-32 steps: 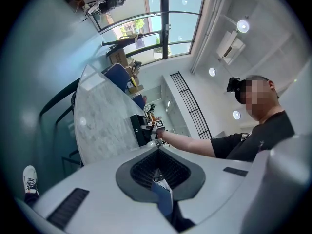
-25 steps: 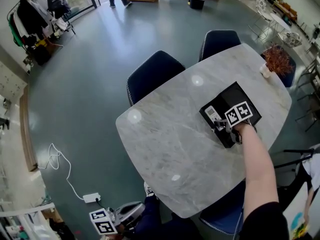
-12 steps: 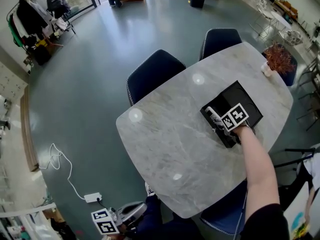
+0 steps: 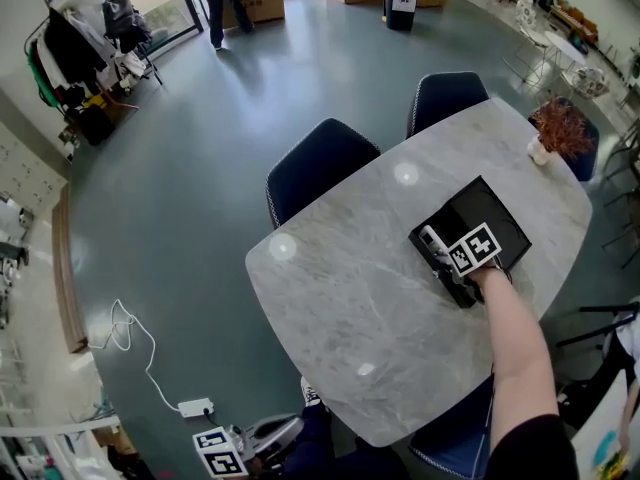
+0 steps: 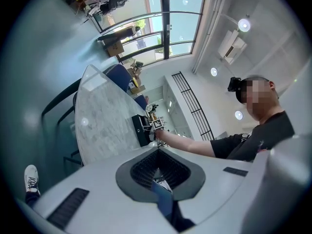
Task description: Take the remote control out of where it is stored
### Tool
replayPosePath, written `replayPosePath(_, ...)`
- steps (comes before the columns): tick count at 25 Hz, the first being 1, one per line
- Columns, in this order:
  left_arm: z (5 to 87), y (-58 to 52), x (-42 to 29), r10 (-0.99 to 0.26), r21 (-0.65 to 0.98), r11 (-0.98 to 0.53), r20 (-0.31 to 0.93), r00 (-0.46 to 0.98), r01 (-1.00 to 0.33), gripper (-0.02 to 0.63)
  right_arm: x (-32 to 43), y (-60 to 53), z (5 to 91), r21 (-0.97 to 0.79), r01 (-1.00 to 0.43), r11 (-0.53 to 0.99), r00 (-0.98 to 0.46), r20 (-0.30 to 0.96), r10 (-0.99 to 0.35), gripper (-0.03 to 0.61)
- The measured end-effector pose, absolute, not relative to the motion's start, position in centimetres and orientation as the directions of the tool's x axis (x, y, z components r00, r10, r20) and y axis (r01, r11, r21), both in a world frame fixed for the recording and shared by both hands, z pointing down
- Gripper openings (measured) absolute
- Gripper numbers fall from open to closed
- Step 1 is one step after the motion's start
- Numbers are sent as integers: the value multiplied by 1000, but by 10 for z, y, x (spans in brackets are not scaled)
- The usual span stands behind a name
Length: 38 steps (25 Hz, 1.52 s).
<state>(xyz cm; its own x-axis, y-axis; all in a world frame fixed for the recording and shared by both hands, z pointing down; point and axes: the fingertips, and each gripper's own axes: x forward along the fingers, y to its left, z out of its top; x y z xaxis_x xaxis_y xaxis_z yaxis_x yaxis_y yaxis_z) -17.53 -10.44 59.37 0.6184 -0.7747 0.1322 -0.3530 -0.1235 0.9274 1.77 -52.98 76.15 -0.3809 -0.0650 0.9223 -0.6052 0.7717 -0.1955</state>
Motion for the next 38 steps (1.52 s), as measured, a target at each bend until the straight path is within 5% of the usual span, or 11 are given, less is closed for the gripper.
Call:
replayPosePath(14,571,-107,-136,-748,907,-212,89,657,-364,5,49,-522,671,-393,-699,597,-647,702,-296,115)
replayPosePath(23,552,-106,-85,-703,888,-283,65,709,-362,5,77,-455,579,-714,-508,481,-850,327,-413,115)
replayPosePath(38,525,-96,0,-652,855,-373,34,757,-360,5,124,-315,536,-834,-295,466,-904,85,-419,115)
